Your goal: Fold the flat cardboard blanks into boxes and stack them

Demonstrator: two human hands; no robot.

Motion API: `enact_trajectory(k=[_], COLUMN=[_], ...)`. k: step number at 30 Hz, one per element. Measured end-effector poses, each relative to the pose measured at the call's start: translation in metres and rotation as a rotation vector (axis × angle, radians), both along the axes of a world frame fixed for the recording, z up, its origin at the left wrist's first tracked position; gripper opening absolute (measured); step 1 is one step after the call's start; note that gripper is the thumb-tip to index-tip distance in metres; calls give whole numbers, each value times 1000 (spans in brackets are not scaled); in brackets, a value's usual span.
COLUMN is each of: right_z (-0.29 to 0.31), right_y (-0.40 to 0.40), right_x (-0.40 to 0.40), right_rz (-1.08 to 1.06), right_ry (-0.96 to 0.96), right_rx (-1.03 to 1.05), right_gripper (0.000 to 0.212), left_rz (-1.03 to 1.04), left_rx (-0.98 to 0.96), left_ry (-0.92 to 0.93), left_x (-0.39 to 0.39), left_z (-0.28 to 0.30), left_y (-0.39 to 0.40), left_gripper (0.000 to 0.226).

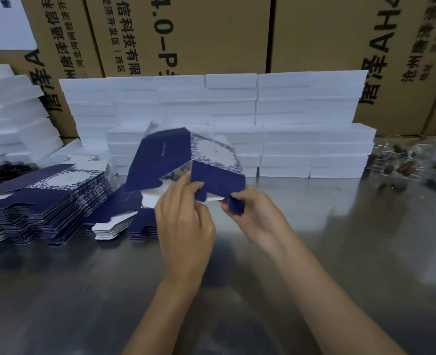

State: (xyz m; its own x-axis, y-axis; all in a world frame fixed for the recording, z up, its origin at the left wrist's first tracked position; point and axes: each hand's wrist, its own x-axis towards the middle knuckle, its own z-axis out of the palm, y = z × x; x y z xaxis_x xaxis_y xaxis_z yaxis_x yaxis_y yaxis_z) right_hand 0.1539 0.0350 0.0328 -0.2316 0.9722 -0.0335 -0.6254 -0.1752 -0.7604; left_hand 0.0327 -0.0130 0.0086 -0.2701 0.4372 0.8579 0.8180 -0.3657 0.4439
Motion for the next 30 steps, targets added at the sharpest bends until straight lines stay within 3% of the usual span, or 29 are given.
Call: enact_trajectory(k=[5, 7, 10, 13, 15, 19, 23, 26, 30], right_z=[-10, -18, -34, -46, -50, -57, -57, -54, -51], right_y=[-18, -23, -29, -30, -29, -27, -30, -32, -35], right_x=[64, 86, 110, 120, 122, 125, 127, 124, 120], right_rz=[-124, -188, -229, -190, -176, -220, -247, -246, -233], right_ry=[1, -21, -22, -42, -83, -172, -307, -353, -420], right_rx=[-11, -26, -46, -60, -77, -91, -54, -41, -79], right_gripper=[26, 28, 31, 31, 26, 35, 56, 45, 37], left_rz=[-150, -88, -96, -456, -673, -872, -710, -628, -605], left_rx=[91, 101, -182, -630, -689, -695, -614, -514, -442], left_ry=[99, 50, -396, -1017, -1177, -1052, -877, -664, -514], left_x=[34, 38, 31, 17, 9, 4, 7, 10, 18], left_z=[5, 10, 8, -4, -22, -41, -37, -29, -17], left_y=[-15, -8, 14, 31, 38, 33, 26, 20, 8], left_gripper=[35, 35, 53, 69, 68, 67, 78, 81, 93])
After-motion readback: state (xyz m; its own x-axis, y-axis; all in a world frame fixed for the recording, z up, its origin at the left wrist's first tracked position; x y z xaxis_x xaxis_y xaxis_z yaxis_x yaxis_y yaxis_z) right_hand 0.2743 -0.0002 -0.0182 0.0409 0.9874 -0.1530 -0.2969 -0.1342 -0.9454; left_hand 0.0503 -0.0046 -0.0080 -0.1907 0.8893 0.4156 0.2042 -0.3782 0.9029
